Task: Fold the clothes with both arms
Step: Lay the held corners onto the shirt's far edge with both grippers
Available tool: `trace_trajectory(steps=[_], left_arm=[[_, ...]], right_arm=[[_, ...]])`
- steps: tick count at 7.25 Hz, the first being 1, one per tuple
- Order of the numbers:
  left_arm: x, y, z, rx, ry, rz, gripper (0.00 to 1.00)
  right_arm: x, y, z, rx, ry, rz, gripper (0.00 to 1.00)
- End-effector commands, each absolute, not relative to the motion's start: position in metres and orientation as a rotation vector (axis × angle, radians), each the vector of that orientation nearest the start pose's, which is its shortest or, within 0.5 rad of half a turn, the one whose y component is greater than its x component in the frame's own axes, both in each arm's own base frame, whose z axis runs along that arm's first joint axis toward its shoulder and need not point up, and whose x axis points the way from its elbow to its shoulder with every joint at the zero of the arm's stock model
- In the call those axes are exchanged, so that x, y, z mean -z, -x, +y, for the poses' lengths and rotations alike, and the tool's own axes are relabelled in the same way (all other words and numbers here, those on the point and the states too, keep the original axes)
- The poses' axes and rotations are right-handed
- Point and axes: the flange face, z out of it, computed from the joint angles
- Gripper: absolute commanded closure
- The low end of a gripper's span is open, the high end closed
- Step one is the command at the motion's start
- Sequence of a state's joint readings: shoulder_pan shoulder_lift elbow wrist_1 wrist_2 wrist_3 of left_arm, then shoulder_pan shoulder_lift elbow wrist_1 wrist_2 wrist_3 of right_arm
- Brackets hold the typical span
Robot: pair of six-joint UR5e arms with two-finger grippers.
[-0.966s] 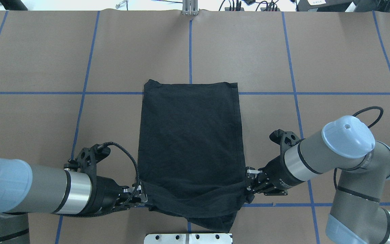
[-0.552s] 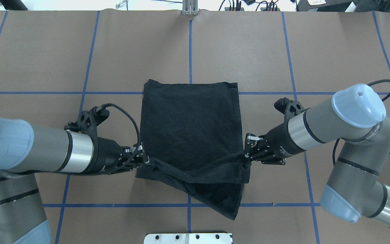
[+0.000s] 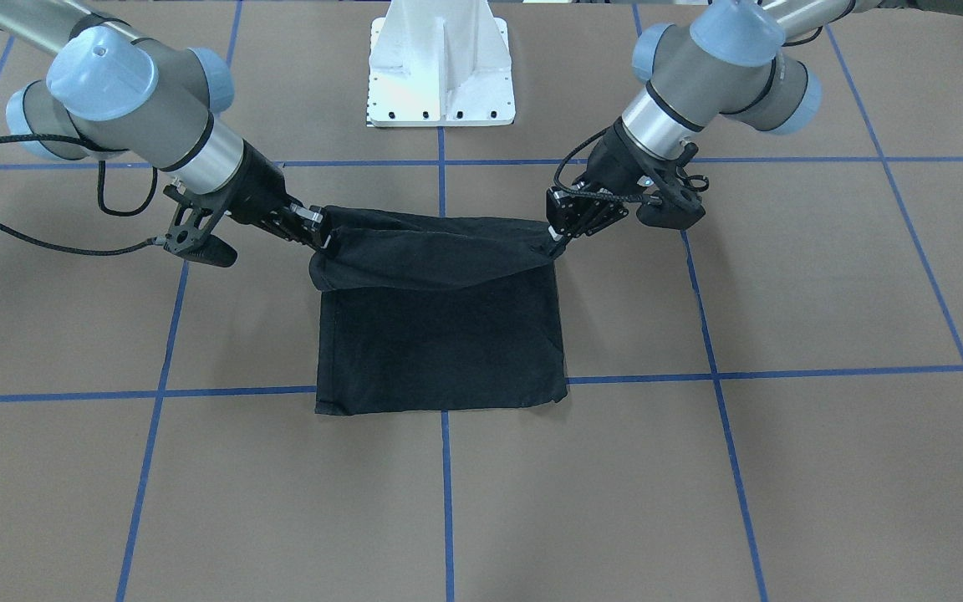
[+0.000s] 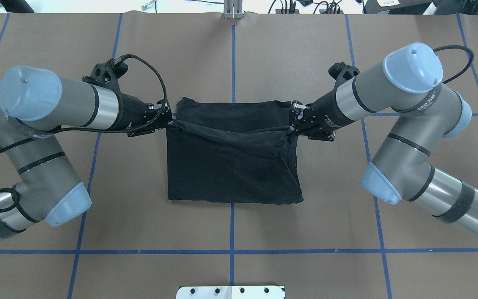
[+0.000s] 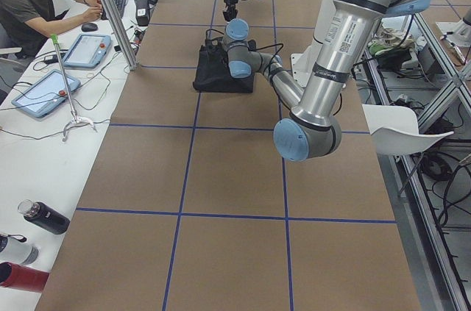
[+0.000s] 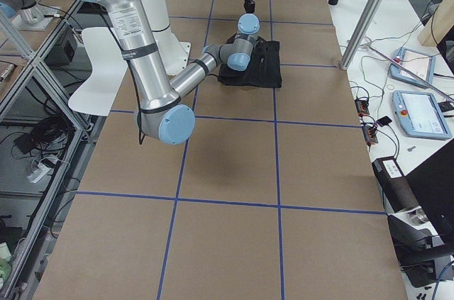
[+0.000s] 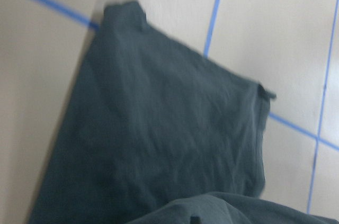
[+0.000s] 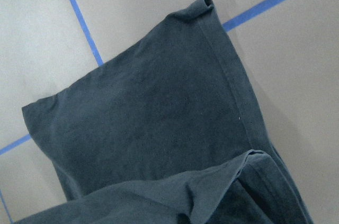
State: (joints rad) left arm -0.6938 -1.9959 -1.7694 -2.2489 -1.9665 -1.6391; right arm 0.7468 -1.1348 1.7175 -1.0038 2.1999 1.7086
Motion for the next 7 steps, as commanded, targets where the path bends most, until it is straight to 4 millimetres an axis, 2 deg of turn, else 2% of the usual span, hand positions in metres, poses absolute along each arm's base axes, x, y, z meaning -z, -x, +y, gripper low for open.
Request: trace_trajectory(steps=[1,2,4,5,7], left_arm=[[-0.279,-0.428,-0.491,0.385,-0.097,1.349,1.00],[-0.283,-0.436,-0.497,0.382,-0.098,1.353,1.00],[-0.280,-0.432,-0.503,0.393,-0.105,1.356,1.00],[-0.270,-0.427,-0.509,0.398,-0.119,1.370,1.00],[-0.264,-0.418,-0.516,0.406,-0.134,1.378,1.00]], right_arm=[[-0.284,0.421,-0.509,-0.453,0.163,-1.190,1.00],[-0.286,0.425,-0.516,-0.469,0.151,-1.181,1.00],[-0.278,0.428,-0.531,-0.485,0.139,-1.181,1.00],[-0.277,0.423,-0.537,-0.494,0.132,-1.184,1.00],[-0.269,0.407,-0.551,-0.515,0.111,-1.197,1.00]])
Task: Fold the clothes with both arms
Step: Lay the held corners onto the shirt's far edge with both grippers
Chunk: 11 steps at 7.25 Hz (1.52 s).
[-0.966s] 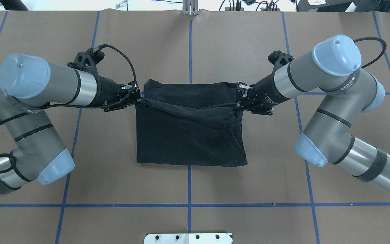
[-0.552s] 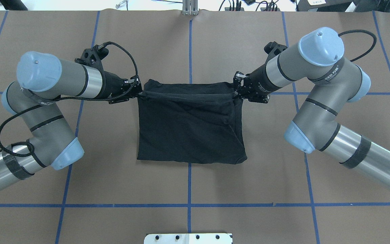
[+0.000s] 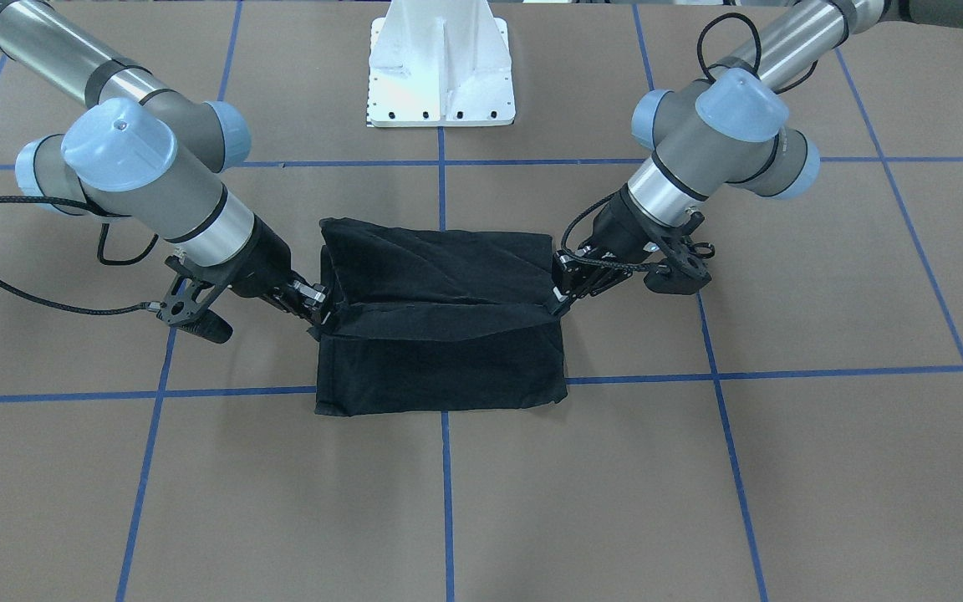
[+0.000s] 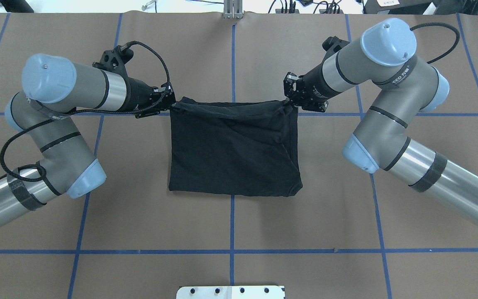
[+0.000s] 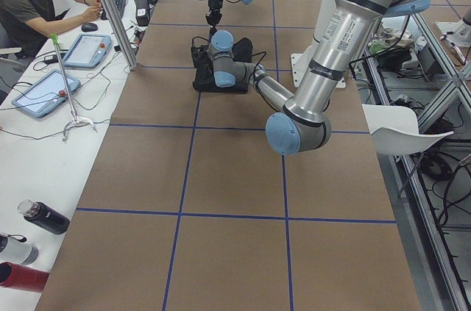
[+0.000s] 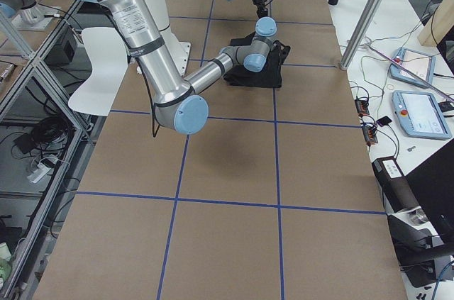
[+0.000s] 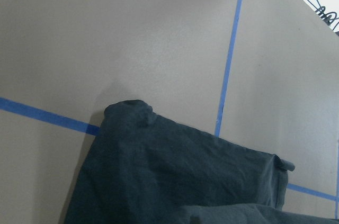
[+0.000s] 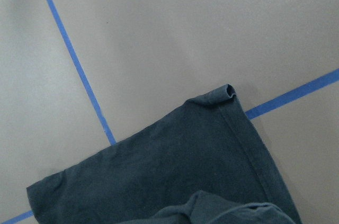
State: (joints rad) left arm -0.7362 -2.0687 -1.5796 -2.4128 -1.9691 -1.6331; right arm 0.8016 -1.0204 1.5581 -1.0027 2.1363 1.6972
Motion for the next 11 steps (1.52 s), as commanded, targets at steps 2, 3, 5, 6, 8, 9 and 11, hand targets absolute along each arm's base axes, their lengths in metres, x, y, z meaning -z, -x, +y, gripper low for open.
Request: trace_trajectory(steps=[2,3,5,6,8,9,11], left_arm=[[-0.268,-0.416,-0.524,0.425,-0.137,1.368,1.00],[-0.270,-0.424,-0.530,0.426,-0.132,1.358,1.00],[-0.266,-0.431,-0.537,0.431,-0.136,1.354,1.00],[-0.268,-0.435,-0.542,0.435,-0.134,1.348,1.00],[-0.277,-0.456,-0.560,0.448,-0.122,1.319,1.00],[-0.289,-0.460,-0.568,0.467,-0.147,1.317,1.00],[-0.302,-0.464,-0.576,0.498,-0.169,1.294,1.00]], right_arm=[[-0.272,0.411,-0.557,-0.522,0.114,-1.185,1.00],[-0.277,0.418,-0.561,-0.525,0.122,-1.173,1.00],[-0.286,0.430,-0.573,-0.536,0.135,-1.149,1.00],[-0.293,0.434,-0.575,-0.537,0.137,-1.145,1.00],[-0.299,0.437,-0.576,-0.541,0.144,-1.133,1.00],[-0.303,0.438,-0.578,-0.545,0.148,-1.125,1.00],[-0.314,0.441,-0.581,-0.555,0.154,-1.108,1.00]])
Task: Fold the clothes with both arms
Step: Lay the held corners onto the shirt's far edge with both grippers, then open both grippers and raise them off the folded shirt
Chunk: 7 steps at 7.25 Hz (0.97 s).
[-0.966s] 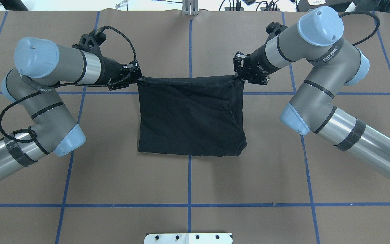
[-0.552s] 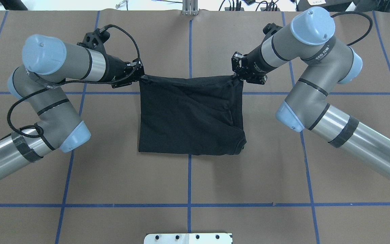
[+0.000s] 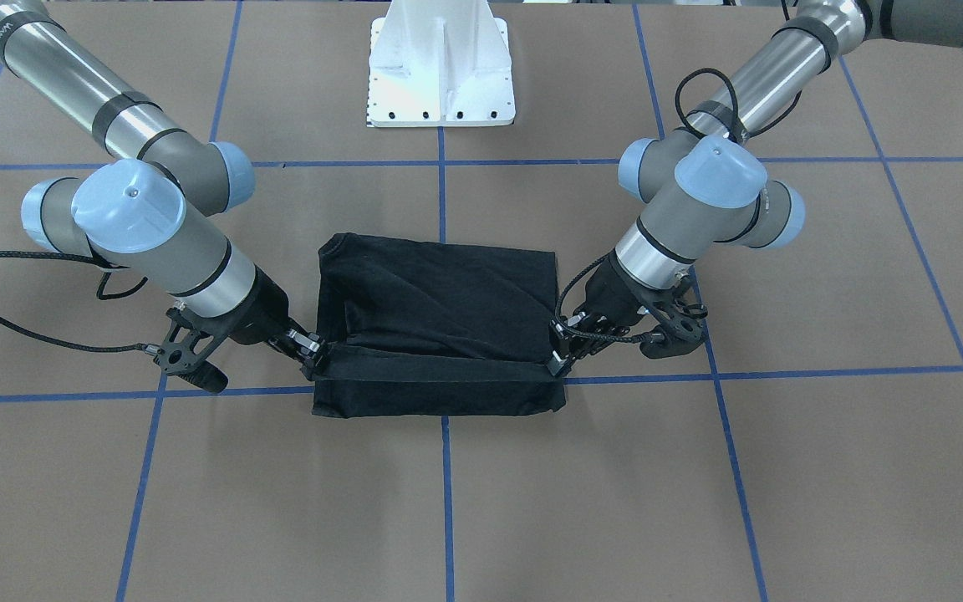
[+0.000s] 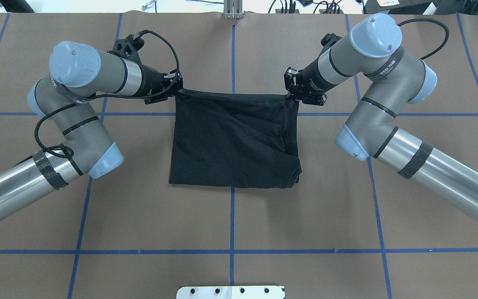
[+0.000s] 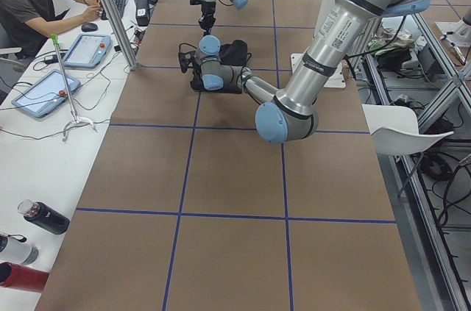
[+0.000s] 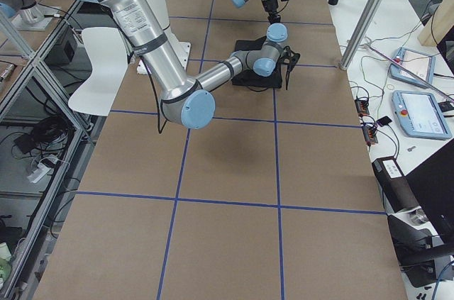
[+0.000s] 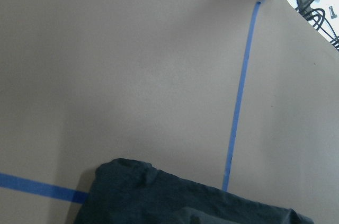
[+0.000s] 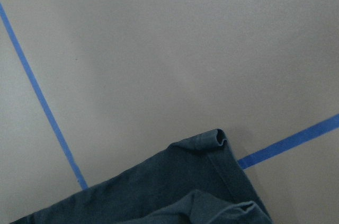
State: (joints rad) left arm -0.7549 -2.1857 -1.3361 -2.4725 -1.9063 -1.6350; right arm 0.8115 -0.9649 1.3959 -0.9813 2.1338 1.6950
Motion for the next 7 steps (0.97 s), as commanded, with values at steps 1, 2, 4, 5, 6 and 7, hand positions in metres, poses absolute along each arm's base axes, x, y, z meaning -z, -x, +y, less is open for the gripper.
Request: trace_trajectory(steps=[1,2,4,5,6,7], left_arm=[[-0.301,-0.464,-0.576,0.497,-0.170,1.295,1.00],[-0.298,-0.465,-0.576,0.495,-0.170,1.298,1.00],[-0.287,-0.466,-0.577,0.488,-0.178,1.319,0.01],[-0.288,-0.464,-0.578,0.491,-0.179,1.317,0.01],[-0.290,-0.459,-0.582,0.502,-0.184,1.311,0.01],[-0.290,-0.449,-0.590,0.515,-0.196,1.308,0.01]], right_arm=[[-0.318,0.442,-0.584,-0.566,0.147,-1.098,1.00],[-0.314,0.444,-0.586,-0.568,0.140,-1.099,0.69],[-0.311,0.443,-0.590,-0.574,0.134,-1.101,0.00],[-0.306,0.437,-0.595,-0.583,0.127,-1.108,0.00],[-0.302,0.434,-0.598,-0.587,0.123,-1.114,0.00],[-0.297,0.434,-0.597,-0.582,0.121,-1.122,0.00]])
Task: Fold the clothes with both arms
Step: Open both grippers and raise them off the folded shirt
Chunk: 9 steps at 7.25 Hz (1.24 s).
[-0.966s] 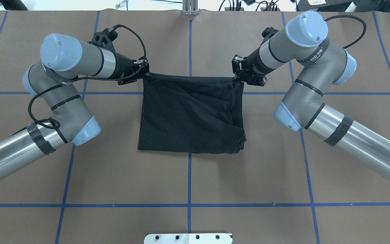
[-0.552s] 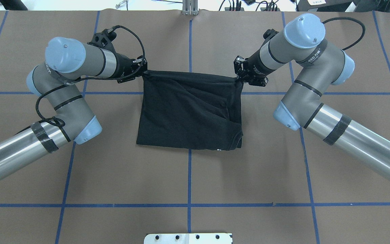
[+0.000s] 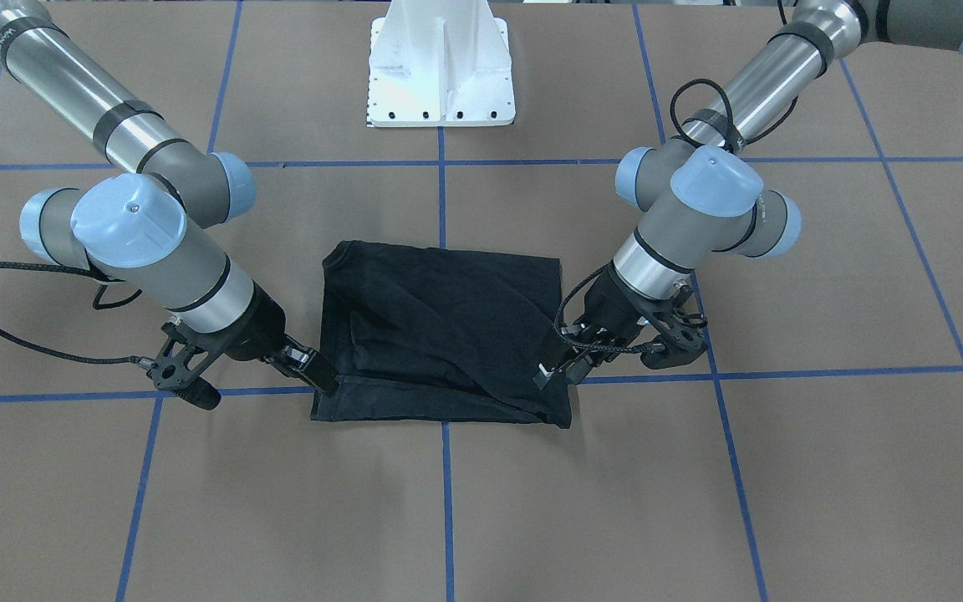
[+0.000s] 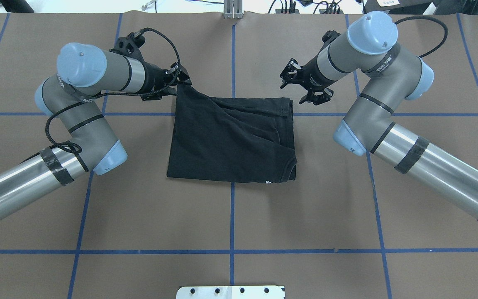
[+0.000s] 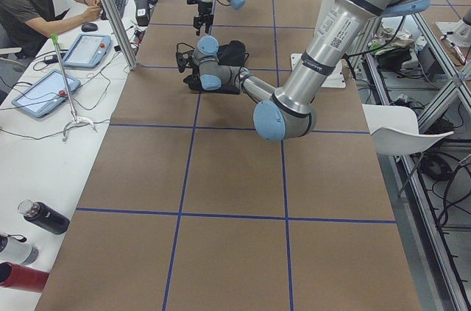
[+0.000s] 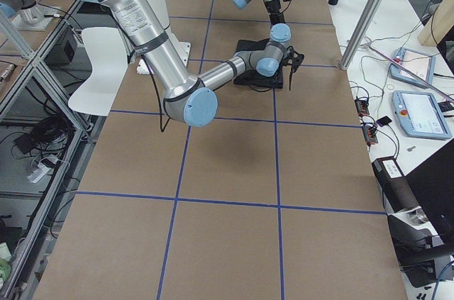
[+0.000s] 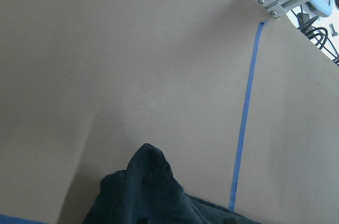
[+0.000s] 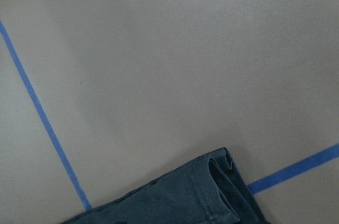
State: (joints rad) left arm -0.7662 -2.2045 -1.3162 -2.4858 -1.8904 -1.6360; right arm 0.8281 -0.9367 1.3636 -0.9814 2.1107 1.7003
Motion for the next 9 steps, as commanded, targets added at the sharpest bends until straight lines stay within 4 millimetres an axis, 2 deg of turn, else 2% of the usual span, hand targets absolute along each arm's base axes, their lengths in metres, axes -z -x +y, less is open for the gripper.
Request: trace_trajectory(steps=[1,3,4,5,6,7,8,9], left_arm=[[-0.289,-0.440,-0.597,0.529,-0.203,1.306,0.01],[-0.293,-0.433,-0.600,0.530,-0.212,1.301,0.01],[-0.295,-0.432,-0.600,0.529,-0.215,1.298,0.01],[-0.306,-0.430,-0.597,0.529,-0.208,1.289,0.01],[-0.312,-0.430,-0.596,0.530,-0.202,1.283,0.01],[-0.319,-0.429,-0.596,0.532,-0.199,1.275,0.01],[-0.322,-0.429,-0.595,0.499,-0.222,1.262,0.01],[-0.325,-0.428,-0.597,0.495,-0.228,1.256,0.01]], right_arm=[[-0.292,0.431,-0.596,-0.571,0.111,-1.139,0.00],[-0.287,0.434,-0.592,-0.451,0.020,-1.183,0.00],[-0.285,0.435,-0.591,-0.322,-0.064,-1.181,0.00],[-0.287,0.438,-0.587,-0.215,-0.125,-1.171,0.00],[-0.295,0.452,-0.575,-0.070,-0.203,-1.147,0.00],[-0.291,0.462,-0.567,-0.001,-0.314,-1.119,0.00],[-0.288,0.489,-0.547,0.057,-0.392,-1.104,0.01],[-0.284,0.488,-0.544,0.085,-0.437,-1.100,0.01]])
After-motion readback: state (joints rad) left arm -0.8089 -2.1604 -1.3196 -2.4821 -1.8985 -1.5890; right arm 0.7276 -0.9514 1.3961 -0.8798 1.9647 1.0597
